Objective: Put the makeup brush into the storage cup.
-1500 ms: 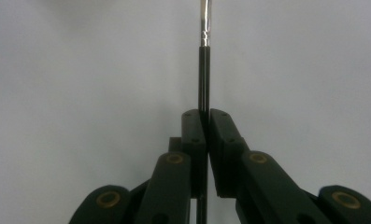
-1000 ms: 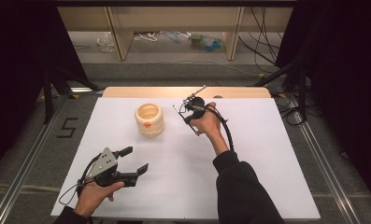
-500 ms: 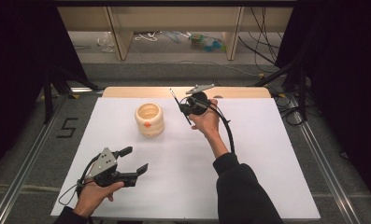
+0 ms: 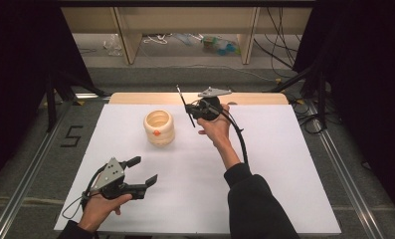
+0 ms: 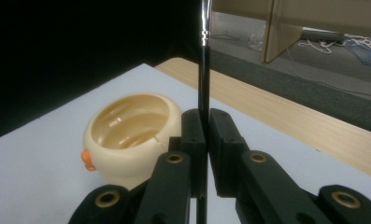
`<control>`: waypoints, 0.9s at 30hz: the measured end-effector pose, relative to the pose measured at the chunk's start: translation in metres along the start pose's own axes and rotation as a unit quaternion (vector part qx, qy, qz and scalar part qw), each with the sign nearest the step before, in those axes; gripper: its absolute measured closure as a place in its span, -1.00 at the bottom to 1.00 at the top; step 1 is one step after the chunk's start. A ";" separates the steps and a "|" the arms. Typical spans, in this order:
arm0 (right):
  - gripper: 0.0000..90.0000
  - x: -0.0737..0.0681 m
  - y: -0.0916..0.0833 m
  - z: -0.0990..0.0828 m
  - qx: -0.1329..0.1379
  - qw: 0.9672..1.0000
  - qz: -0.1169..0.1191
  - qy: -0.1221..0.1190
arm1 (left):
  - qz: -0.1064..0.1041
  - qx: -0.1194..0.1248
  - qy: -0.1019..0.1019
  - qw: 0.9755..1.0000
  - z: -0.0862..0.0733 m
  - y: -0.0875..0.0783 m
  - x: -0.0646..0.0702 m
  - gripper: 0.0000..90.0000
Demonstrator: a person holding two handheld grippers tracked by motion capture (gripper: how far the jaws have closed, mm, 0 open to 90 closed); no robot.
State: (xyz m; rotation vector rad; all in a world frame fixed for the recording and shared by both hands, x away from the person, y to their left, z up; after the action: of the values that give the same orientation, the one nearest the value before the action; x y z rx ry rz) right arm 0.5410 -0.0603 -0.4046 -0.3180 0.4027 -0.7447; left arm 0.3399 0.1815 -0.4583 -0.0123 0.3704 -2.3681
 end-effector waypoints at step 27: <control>0.90 -0.010 0.006 0.010 0.043 0.999 0.018 -0.008 | 0.001 0.001 0.002 1.000 0.000 0.000 0.000 -0.64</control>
State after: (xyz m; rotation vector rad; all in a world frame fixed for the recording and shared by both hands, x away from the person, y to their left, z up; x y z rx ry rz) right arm 0.5426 -0.0479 -0.3955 -0.2361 0.3590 -0.7219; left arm 0.3403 0.1815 -0.4580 -0.0061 0.3686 -2.3679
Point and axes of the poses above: each handheld gripper's, and its own axes: y roughly forward along the jaws, z roughly out of its top, x roughly to its right, the point moved 3 cm from there along y, roughly forward along the jaws, and after that the axes turned 8 degrees about y, right-handed, at the moved point
